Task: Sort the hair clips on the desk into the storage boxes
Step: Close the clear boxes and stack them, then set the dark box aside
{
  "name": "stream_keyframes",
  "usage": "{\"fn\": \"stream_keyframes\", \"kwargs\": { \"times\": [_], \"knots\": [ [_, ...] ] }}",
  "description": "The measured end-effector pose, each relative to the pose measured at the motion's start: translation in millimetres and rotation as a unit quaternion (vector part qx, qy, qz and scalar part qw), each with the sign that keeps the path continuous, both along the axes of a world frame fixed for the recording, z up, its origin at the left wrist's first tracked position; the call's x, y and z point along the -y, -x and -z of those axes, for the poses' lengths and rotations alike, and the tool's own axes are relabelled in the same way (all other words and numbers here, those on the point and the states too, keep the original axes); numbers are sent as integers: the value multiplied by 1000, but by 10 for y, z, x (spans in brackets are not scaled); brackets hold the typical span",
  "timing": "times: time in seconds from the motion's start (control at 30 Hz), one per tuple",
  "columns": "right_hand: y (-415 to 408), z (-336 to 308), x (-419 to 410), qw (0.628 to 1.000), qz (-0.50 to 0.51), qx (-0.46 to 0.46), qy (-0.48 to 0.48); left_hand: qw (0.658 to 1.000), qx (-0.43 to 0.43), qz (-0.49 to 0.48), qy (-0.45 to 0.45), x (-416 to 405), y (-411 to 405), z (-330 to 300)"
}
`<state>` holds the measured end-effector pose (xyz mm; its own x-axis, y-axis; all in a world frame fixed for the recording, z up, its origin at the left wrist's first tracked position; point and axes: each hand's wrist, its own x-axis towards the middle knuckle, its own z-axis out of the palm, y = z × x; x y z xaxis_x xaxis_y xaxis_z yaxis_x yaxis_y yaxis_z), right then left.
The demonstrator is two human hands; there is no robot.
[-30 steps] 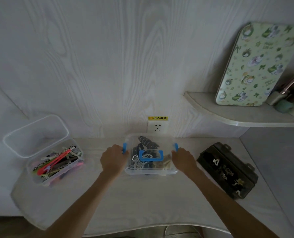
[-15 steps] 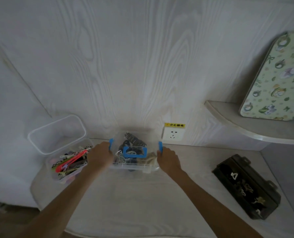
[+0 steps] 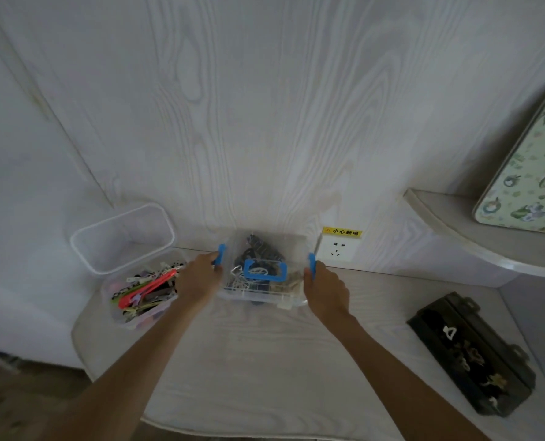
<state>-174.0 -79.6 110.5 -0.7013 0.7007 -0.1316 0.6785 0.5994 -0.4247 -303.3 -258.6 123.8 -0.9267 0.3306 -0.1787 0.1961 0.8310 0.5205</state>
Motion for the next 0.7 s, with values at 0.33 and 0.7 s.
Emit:
{"fn": "stream_keyframes", "kwargs": {
  "times": [0.33,0.7],
  "knots": [
    [996,-525,831,944,-209,-253,41,937,-312,-147,-56,1264,483,-309],
    [2077,-607,1582,842,-469,-151,-218,957,-285,28,48,1705,924,-430]
  ]
}}
